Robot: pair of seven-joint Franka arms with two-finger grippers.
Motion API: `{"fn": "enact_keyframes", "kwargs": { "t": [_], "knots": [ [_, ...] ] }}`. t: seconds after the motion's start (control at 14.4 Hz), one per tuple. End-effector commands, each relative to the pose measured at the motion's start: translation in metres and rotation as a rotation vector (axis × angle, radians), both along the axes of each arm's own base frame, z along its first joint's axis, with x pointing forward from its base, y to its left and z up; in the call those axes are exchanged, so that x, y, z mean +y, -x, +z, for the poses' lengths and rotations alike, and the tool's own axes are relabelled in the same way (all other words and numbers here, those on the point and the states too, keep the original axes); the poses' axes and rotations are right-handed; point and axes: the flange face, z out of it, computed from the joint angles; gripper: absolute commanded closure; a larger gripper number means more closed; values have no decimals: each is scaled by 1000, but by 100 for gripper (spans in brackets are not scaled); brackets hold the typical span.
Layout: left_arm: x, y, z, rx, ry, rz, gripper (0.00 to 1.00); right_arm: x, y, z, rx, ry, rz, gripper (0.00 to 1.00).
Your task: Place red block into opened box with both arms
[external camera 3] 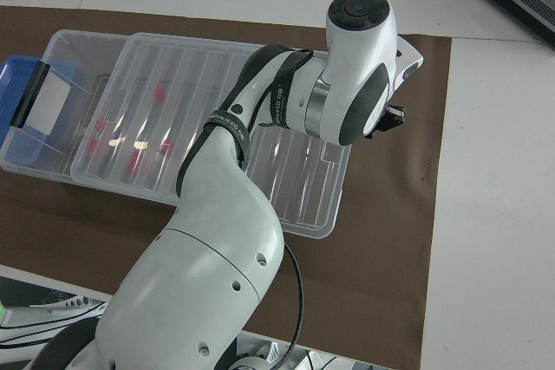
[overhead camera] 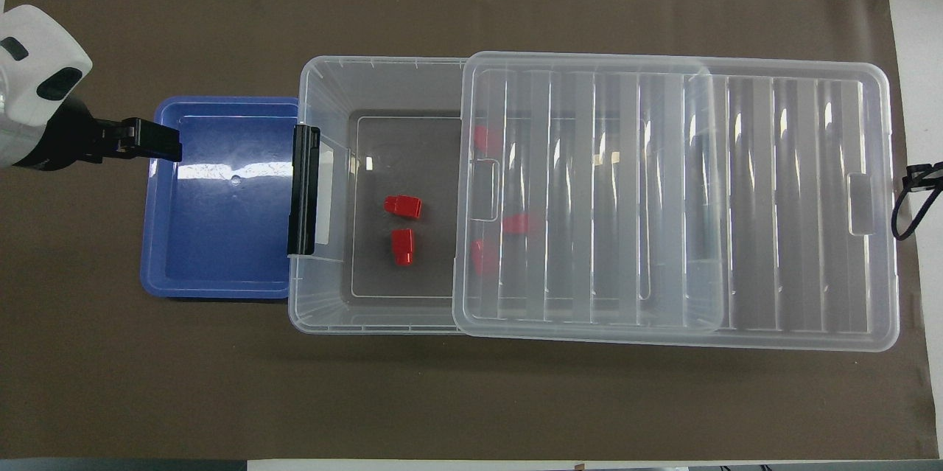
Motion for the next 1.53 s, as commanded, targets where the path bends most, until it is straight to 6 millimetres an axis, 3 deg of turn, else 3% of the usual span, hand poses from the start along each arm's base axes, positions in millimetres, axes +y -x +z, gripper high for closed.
{"fn": "enact_keyframes", "kwargs": {
  "t": [0.0,0.28,1.25,1.46],
  "knots": [
    [9,-1,16,33,-1,-14,0,14,1,-2,-10,1,-29,100],
    [6,8,13,58,-5,-19,0,25,-2,-3,-11,-4,-34,100],
    [4,7,21,56,-4,-25,0,67,-10,-5,-13,-12,-89,100],
    [28,8,25,65,-9,10,0,72,-11,-6,-12,-15,-110,100]
  ]
}}
